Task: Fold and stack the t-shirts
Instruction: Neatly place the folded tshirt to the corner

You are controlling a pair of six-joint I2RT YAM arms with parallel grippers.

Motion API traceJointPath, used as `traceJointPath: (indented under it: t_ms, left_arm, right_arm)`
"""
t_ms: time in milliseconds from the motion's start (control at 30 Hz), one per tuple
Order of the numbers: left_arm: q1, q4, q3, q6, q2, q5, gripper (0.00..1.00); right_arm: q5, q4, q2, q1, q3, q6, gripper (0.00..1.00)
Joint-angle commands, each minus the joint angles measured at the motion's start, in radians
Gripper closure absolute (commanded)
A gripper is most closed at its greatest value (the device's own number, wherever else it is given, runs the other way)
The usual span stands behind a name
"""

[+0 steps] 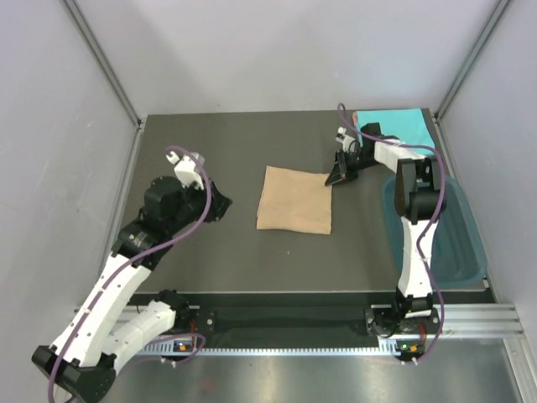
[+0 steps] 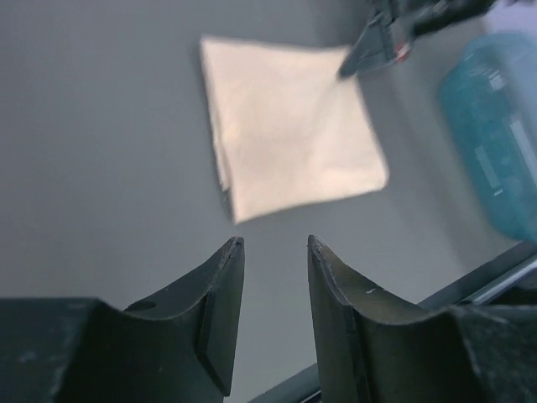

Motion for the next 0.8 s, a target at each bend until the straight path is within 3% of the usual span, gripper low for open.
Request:
traceJointPath:
  t_ms: [0, 200, 767]
  left_arm:
    - [0.002, 0.032, -0.133, 0.039, -0.054, -0.055, 0.59]
    - [0.002, 0.159, -0.277, 0.051, -0.177, -0.006, 0.58]
    - [0.002, 0.041, -0.228, 0.111, -0.214, -0.164, 0.58]
  right_arm:
    - [0.146, 0.070, -0.054, 0.010, -0.038, -0.019, 1.00]
    - [0.212, 0.077, -0.092, 0.010, -0.031, -0.011, 1.00]
    - [0.317, 0.132, -0.189, 0.010, -0.065, -0.029, 1.00]
